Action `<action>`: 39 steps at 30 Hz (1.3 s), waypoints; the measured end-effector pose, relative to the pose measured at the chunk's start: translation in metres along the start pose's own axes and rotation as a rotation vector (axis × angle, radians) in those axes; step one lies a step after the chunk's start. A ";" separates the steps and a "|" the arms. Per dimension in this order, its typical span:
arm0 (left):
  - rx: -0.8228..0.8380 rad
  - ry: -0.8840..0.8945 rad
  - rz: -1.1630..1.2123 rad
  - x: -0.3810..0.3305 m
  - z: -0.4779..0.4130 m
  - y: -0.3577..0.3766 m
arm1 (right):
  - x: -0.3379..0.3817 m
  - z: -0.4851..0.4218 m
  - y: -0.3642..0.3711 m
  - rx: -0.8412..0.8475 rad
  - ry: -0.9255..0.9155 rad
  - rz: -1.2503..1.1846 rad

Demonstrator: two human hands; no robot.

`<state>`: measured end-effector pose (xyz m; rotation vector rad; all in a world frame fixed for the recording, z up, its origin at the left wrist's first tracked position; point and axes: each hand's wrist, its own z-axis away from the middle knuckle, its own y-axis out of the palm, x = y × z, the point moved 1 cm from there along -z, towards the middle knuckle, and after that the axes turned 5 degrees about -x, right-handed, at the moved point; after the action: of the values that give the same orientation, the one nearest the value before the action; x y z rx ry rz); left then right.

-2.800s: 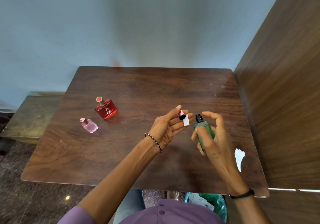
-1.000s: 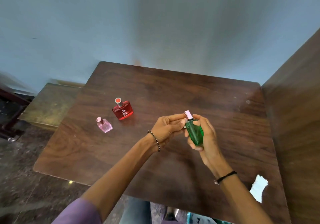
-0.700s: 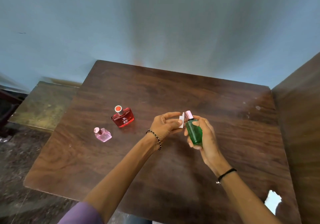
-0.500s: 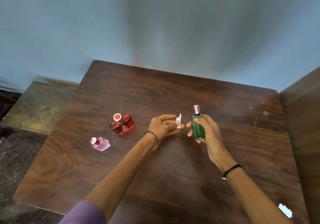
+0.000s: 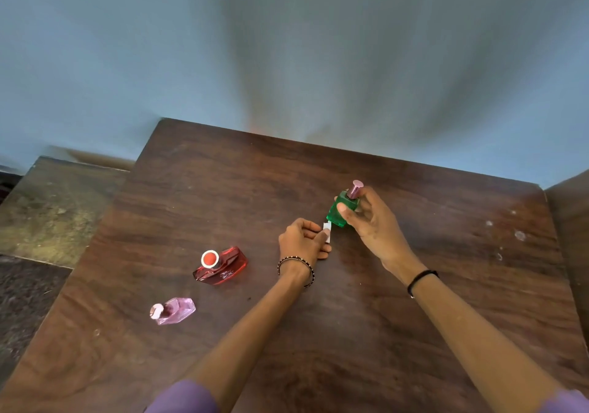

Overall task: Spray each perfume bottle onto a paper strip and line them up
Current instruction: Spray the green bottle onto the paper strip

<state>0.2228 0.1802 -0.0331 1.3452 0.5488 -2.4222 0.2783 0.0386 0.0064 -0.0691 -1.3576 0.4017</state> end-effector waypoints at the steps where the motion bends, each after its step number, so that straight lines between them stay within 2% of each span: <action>1: -0.009 0.009 -0.011 0.000 -0.001 0.001 | 0.000 -0.004 0.002 0.021 -0.007 0.029; 7: -0.038 -0.020 -0.012 -0.004 -0.009 0.004 | 0.000 -0.017 0.008 0.122 -0.056 0.207; 19: 0.016 -0.030 0.008 -0.005 -0.010 0.001 | -0.001 -0.016 0.007 0.210 -0.069 0.388; 24: -0.008 -0.007 0.001 -0.001 -0.006 0.000 | -0.009 -0.009 0.005 0.160 -0.002 0.401; 31: -0.056 0.018 -0.049 0.010 0.017 0.002 | -0.031 0.020 -0.003 -0.019 -0.009 0.367; 39: 0.004 0.030 -0.120 0.038 0.071 0.007 | -0.062 0.094 -0.013 -0.093 -0.024 0.384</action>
<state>0.1538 0.1375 -0.0327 1.3894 0.6497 -2.5026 0.1815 -0.0104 -0.0270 -0.4073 -1.3865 0.6624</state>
